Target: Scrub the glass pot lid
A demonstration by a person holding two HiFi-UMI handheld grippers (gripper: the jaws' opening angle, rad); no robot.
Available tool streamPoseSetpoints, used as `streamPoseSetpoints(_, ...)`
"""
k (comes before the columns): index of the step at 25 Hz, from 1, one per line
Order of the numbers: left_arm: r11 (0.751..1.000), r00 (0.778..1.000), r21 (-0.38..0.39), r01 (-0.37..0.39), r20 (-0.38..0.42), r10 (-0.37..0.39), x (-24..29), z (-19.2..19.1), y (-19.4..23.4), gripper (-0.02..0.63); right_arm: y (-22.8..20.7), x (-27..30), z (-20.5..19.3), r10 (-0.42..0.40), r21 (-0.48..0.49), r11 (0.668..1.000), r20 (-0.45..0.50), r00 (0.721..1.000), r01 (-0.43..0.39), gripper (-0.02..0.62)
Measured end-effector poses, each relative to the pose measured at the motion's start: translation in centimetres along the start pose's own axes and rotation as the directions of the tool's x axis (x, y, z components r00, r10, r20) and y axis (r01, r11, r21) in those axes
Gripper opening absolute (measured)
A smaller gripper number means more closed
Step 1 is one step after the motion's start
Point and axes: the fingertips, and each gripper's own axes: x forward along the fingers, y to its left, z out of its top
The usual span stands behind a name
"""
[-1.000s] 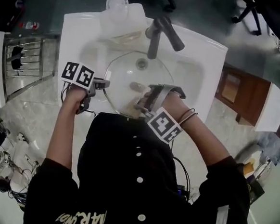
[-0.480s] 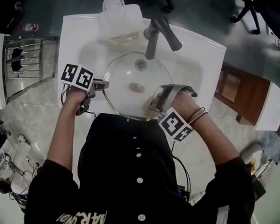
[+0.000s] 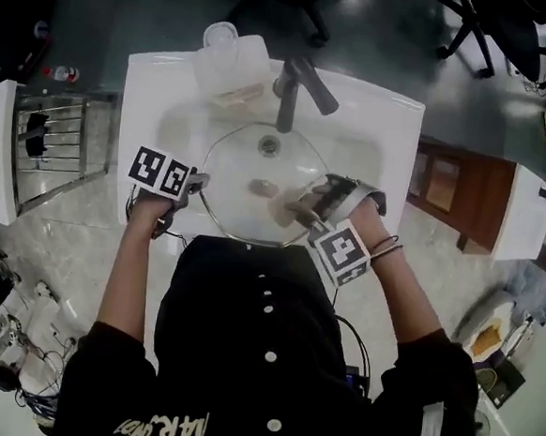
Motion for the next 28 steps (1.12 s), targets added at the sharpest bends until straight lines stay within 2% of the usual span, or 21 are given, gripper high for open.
streamPoseSetpoints(2,0.999,0.999,0.034,-0.038,0.038,0.036,-1.3,0.3,0.0,0.163,-1.6,-1.3,-0.8,-0.104,0.138,0.985,-0.017,0.994,0.105,0.132)
streamPoseSetpoints(3,0.996,0.996,0.057,-0.063,0.069,0.059,-2.2,0.6,-0.1,0.162,-2.3,-2.2,-1.1,-0.153,0.208,0.966,-0.025,0.988,0.155,0.132)
streamPoseSetpoints(5,0.987,0.980,0.109,-0.122,0.168,0.103,-4.6,1.7,-0.6,0.145,-3.6,-4.2,-1.7,-0.255,0.338,0.906,-0.044,0.966,0.254,0.132)
streamPoseSetpoints(7,0.977,0.950,0.145,-0.157,0.292,0.110,-7.5,2.9,-1.8,0.057,-4.9,-6.5,-1.9,-0.363,0.460,0.817,-0.058,0.930,0.348,0.132)
streamPoseSetpoints(9,0.972,0.906,0.174,-0.158,0.417,0.073,-10.5,4.2,-3.8,0.038,-6.2,-9.1,-1.6,-0.476,0.574,0.703,-0.059,0.877,0.420,0.132)
streamPoseSetpoints(11,0.962,0.848,0.219,-0.166,0.530,0.026,-13.5,5.4,-6.3,0.029,-7.4,-11.8,-1.3,-0.579,0.653,0.590,-0.068,0.813,0.475,0.132)
streamPoseSetpoints(13,0.942,0.780,0.267,-0.203,0.626,-0.009,-16.4,6.2,-8.7,0.026,-8.3,-14.4,-1.1,-0.663,0.697,0.490,-0.092,0.743,0.524,0.133)
streamPoseSetpoints(15,0.917,0.702,0.304,-0.256,0.711,-0.040,-19.2,6.8,-11.2,0.026,-8.9,-17.1,-1.2,-0.737,0.732,0.390,-0.115,0.666,0.559,0.133)
streamPoseSetpoints(18,0.882,0.576,0.335,-0.331,0.813,-0.093,-23.3,7.2,-14.4,0.026,-9.5,-21.6,-1.4,-0.838,0.775,0.245,-0.133,0.529,0.583,0.133)
streamPoseSetpoints(19,0.874,0.537,0.334,-0.352,0.837,-0.103,-24.5,7.1,-15.2,0.026,-9.6,-23.4,-1.5,-0.876,0.796,0.185,-0.132,0.464,0.576,0.133)
streamPoseSetpoints(21,0.864,0.463,0.314,-0.393,0.880,-0.109,-27.0,6.8,-16.2,0.026,-9.9,-27.1,-1.5,-0.940,0.853,0.034,-0.150,0.308,0.520,0.132)
streamPoseSetpoints(22,0.861,0.427,0.296,-0.413,0.898,-0.104,-28.1,6.7,-16.5,0.026,-9.9,-28.7,-1.5,-0.955,0.870,-0.025,-0.166,0.245,0.492,0.133)
streamPoseSetpoints(23,0.857,0.394,0.278,-0.434,0.914,-0.097,-29.2,6.5,-16.7,0.026,-9.8,-30.1,-1.4,-0.964,0.875,-0.064,-0.179,0.197,0.480,0.133)
streamPoseSetpoints(24,0.852,0.365,0.261,-0.454,0.927,-0.089,-30.1,6.2,-16.8,0.026,-9.6,-31.3,-1.2,-0.968,0.871,-0.091,-0.191,0.161,0.482,0.133)
streamPoseSetpoints(26,0.840,0.317,0.233,-0.490,0.945,-0.077,-31.5,5.5,-17.2,0.026,-9.0,-33.1,-1.0,-0.970,0.853,-0.138,-0.220,0.107,0.504,0.133)
streamPoseSetpoints(28,0.833,0.282,0.211,-0.512,0.957,-0.069,-32.6,5.1,-17.6,0.026,-8.3,-34.5,-1.1,-0.966,0.839,-0.186,-0.251,0.060,0.512,0.133)
